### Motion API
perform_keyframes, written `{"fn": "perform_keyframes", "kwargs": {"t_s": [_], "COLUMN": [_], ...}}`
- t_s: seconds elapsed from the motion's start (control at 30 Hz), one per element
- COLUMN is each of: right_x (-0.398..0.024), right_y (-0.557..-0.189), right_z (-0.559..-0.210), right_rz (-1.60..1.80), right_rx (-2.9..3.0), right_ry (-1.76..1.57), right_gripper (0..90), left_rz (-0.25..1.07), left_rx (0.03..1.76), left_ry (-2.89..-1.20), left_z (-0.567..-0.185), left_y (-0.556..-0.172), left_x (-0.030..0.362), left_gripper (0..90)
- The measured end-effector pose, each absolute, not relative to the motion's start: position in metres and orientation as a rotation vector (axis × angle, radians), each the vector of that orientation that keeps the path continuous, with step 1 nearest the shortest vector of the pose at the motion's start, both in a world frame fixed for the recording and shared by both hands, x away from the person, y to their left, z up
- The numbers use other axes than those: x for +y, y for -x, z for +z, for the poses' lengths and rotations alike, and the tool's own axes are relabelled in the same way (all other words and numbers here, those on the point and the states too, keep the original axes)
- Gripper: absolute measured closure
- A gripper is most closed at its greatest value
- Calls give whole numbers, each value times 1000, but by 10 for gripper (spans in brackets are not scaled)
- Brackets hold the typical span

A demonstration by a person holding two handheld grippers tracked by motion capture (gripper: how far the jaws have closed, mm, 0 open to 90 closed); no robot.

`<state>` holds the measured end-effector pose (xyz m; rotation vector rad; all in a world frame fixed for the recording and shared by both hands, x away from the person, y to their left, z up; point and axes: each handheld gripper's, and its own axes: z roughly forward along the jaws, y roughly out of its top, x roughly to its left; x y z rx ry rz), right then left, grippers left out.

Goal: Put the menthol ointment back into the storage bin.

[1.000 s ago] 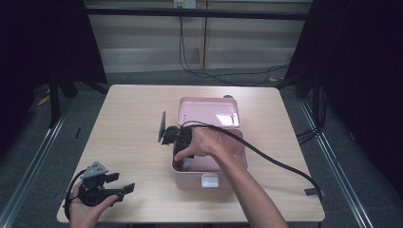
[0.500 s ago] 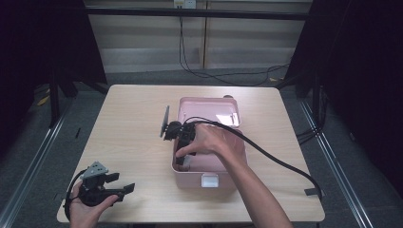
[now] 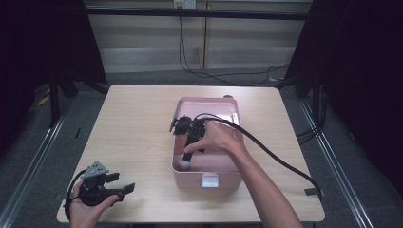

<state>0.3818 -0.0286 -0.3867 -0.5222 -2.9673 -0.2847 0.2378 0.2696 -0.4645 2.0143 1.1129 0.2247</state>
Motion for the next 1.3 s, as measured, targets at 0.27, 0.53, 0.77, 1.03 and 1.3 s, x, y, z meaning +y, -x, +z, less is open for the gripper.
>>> {"fn": "perform_keyframes", "kwargs": {"t_s": [0.27, 0.53, 0.77, 1.03, 1.3], "right_x": [-48, -79, -92, -117, -150], "right_y": [-377, -370, -360, -349, -339], "right_z": [-375, -370, -366, -371, -366], "right_rz": [-364, -456, -582, -713, -961], "right_rx": [-2982, -2968, -2969, -2998, -2981], "right_ry": [548, 641, 688, 775, 898], "right_gripper": [322, 331, 332, 325, 310], "left_rz": [225, 230, 232, 230, 232], "left_rx": [1113, 1121, 1123, 1123, 1136], "left_ry": [-2016, -2012, -2011, -2015, -1998], "left_z": [-464, -465, -465, -465, -464], "left_y": [-237, -238, -237, -238, -238], "left_x": [270, 270, 270, 270, 272], "left_gripper": [225, 226, 228, 229, 236]}}
